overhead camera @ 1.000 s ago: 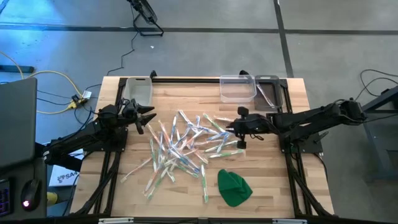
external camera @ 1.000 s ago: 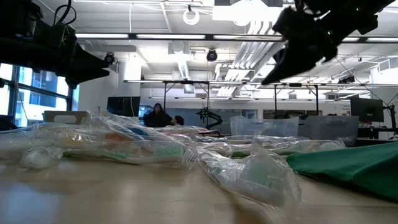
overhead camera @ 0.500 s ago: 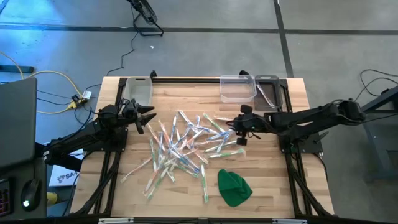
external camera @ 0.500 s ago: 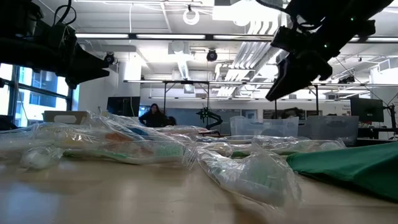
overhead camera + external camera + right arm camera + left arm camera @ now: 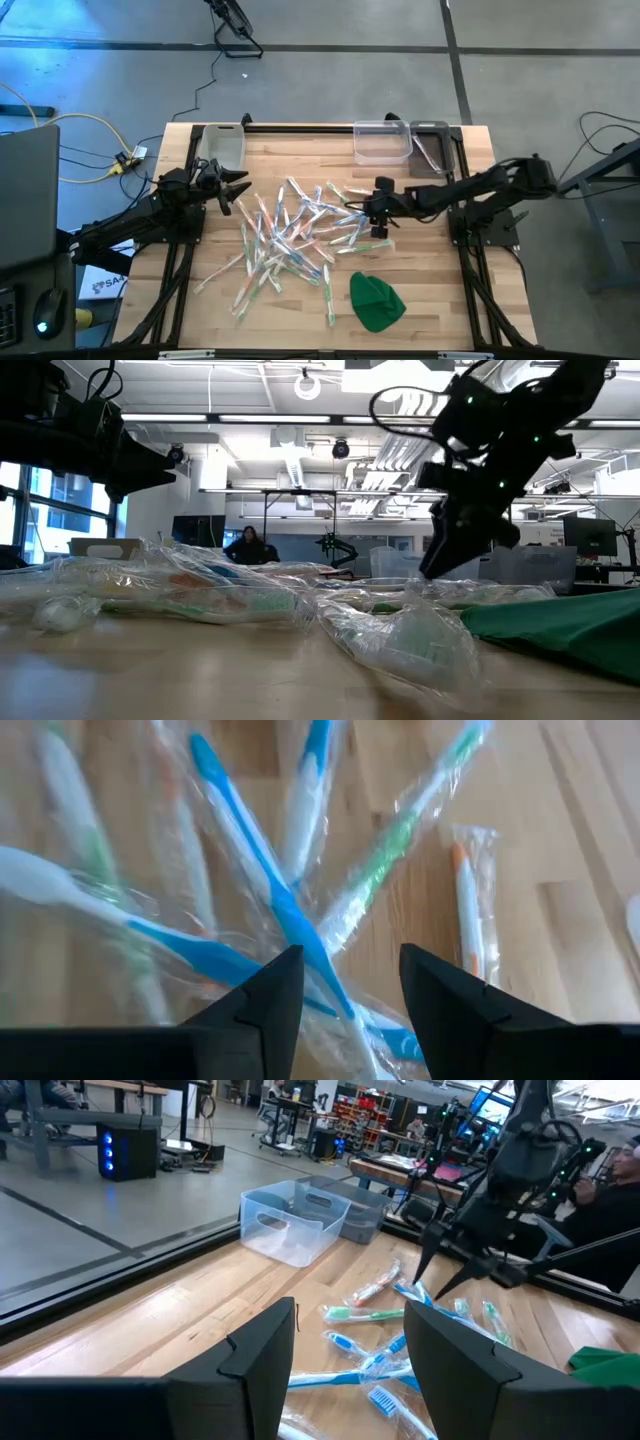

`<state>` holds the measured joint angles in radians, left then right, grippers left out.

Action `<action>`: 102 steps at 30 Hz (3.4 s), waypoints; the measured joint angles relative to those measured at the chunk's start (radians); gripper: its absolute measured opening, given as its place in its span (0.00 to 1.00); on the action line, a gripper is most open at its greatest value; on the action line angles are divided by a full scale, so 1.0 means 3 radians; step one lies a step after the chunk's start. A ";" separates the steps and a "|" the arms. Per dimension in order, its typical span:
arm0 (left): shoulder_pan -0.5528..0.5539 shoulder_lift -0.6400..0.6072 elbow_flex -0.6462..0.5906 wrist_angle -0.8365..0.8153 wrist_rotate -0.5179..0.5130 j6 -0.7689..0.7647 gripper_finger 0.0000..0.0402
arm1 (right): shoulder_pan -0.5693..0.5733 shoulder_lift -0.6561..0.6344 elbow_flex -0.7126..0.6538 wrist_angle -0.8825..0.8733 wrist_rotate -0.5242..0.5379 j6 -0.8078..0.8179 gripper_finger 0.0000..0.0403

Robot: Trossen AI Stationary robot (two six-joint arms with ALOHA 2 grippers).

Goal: Pick & Place Toothbrushes
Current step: Put the blue toothbrush into the transparent bin

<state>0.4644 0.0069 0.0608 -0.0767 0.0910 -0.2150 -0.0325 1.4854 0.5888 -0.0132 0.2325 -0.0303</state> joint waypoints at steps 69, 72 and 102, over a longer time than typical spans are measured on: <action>0.0001 0.0001 -0.0001 0.0003 0.0007 -0.0002 0.46 | -0.0023 -0.1894 -0.0001 -0.0217 0.0139 -0.0167 0.00; 0.0001 0.0000 -0.0001 0.0002 0.0006 -0.0004 0.46 | -0.0023 -0.1923 -0.0001 -0.0216 0.0200 -0.0167 0.00; 0.0001 0.0001 -0.0010 0.0062 -0.0218 -0.0150 0.46 | -0.0645 -0.1719 0.0150 0.0248 0.1215 -0.0479 0.01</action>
<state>0.4646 0.0070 0.0578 -0.0581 0.0257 -0.2600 -0.2261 0.9696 0.6339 0.0612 0.5969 -0.1741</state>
